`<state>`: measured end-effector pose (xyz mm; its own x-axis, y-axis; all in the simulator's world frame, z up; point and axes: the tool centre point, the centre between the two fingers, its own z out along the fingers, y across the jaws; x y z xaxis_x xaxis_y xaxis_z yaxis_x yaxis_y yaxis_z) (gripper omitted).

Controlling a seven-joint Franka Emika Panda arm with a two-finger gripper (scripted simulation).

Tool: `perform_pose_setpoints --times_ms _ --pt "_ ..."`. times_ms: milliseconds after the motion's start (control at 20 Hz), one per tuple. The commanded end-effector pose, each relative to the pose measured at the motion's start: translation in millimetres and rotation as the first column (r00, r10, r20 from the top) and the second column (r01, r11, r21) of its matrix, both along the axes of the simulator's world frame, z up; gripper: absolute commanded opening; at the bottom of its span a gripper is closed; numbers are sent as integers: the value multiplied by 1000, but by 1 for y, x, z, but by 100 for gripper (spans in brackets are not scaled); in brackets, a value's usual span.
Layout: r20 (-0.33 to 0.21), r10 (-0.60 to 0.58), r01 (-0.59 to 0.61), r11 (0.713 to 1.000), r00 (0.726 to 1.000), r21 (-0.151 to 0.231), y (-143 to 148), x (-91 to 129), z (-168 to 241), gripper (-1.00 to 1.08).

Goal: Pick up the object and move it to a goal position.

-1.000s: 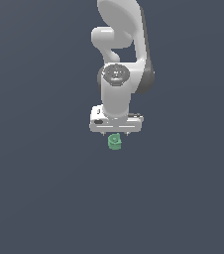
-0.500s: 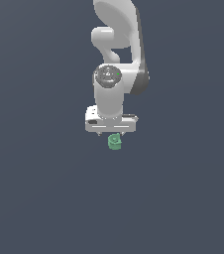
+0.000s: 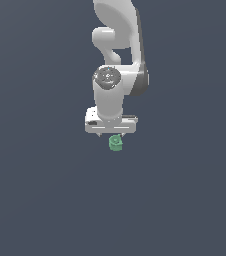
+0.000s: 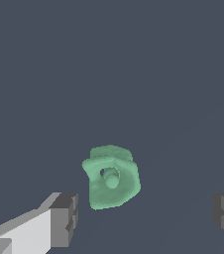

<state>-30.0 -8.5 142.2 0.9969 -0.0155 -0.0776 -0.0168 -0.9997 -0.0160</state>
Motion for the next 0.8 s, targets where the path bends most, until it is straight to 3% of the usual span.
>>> perform_pose_setpoints --times_ms 0,750 --pt "6 14 -14 1000 1000 -1 1 -2 -5 100" --pt "70 163 -162 987 984 -16 19 -21 -47 100"
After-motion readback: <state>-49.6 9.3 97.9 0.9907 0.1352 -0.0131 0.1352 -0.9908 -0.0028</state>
